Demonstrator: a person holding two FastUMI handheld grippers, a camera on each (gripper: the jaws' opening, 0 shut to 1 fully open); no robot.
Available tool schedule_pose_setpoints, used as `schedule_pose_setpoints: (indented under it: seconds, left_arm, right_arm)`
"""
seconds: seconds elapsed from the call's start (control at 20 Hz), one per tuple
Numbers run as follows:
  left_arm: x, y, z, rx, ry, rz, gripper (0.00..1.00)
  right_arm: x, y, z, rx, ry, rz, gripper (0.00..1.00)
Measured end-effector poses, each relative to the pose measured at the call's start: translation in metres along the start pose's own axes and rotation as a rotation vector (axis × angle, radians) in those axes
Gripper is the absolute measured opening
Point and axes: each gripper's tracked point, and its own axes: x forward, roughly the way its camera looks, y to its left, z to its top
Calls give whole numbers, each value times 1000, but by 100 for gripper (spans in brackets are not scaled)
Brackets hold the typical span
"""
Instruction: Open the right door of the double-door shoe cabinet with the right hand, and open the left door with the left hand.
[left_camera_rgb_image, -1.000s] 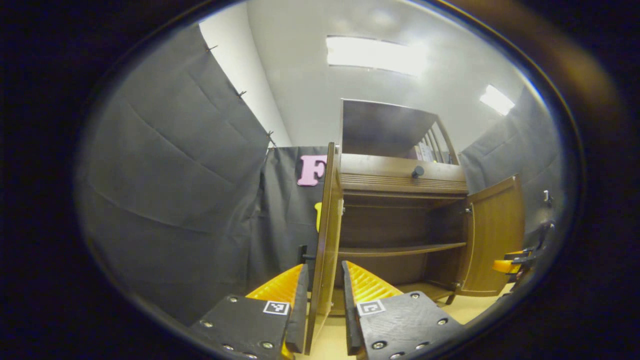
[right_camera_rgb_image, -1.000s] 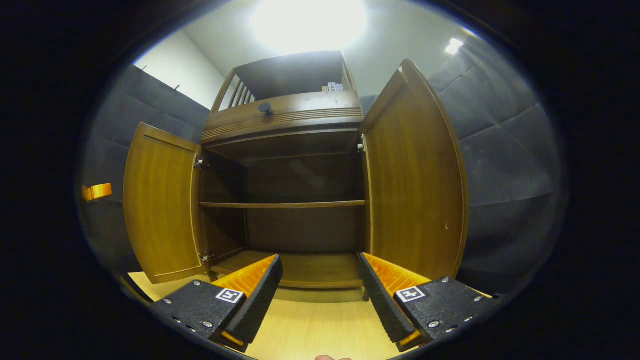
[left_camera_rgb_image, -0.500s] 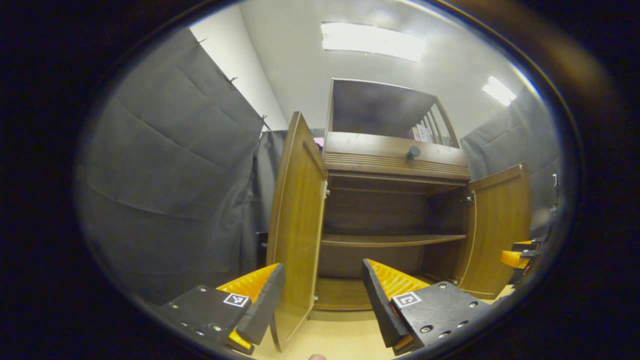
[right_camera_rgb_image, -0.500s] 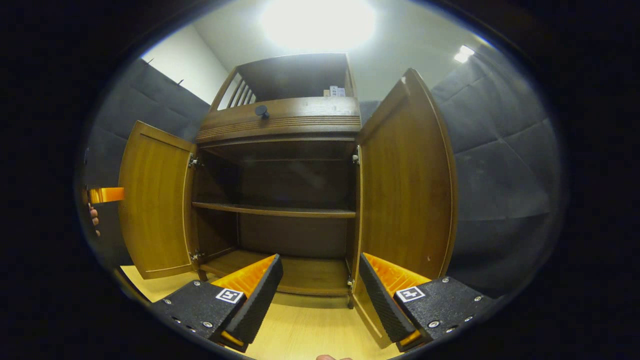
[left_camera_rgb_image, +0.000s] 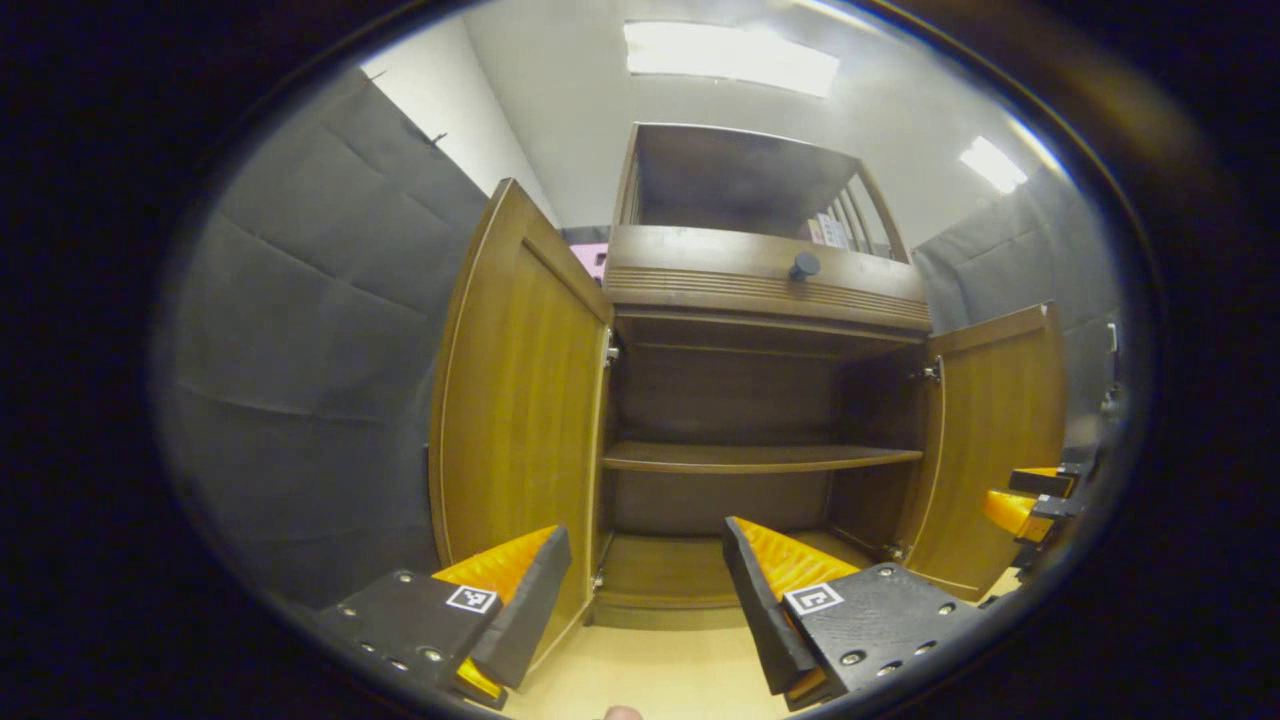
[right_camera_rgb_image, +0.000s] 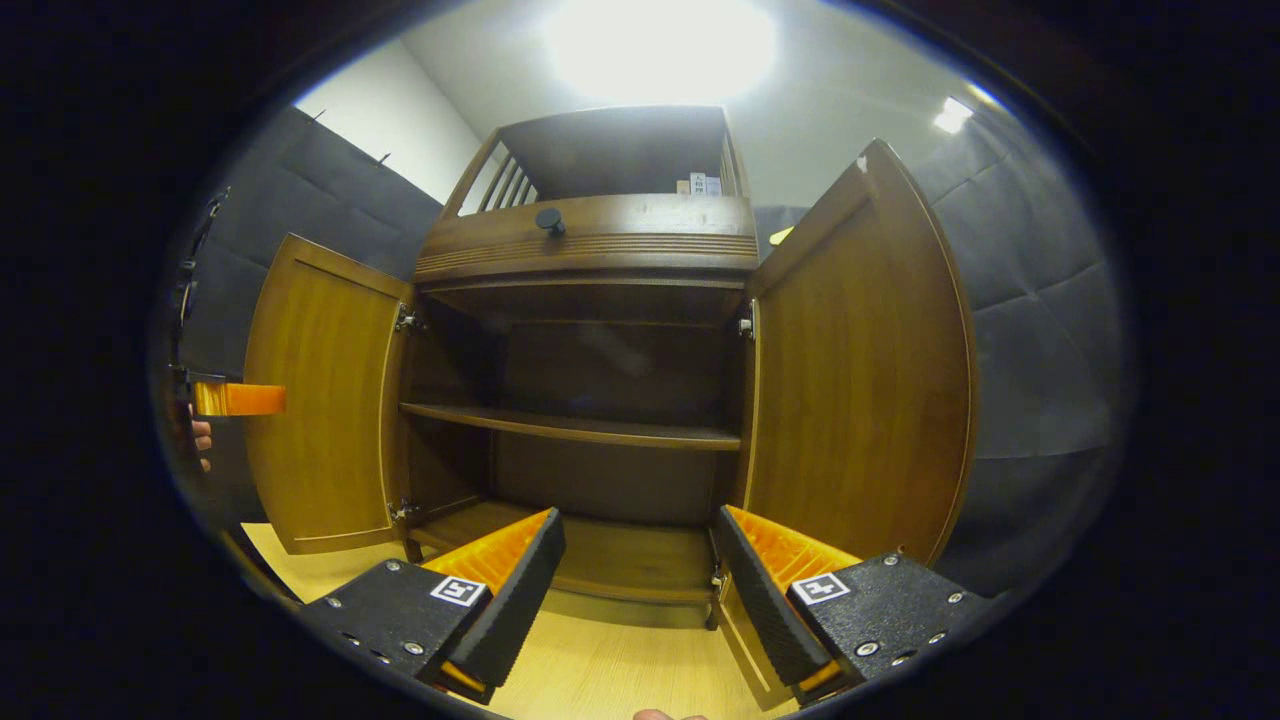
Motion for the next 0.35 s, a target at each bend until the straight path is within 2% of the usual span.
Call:
schedule_pose_setpoints:
  seconds: [0.15, 0.35]
  left_arm:
    - [-4, 2, -8, 30, 2, -13, 88]
    - [-5, -8, -10, 2, 38, -35, 89]
  right_arm:
    - [-2, 5, 4, 25, -27, 21, 95]
    - [-6, 18, 1, 34, -68, 71, 95]
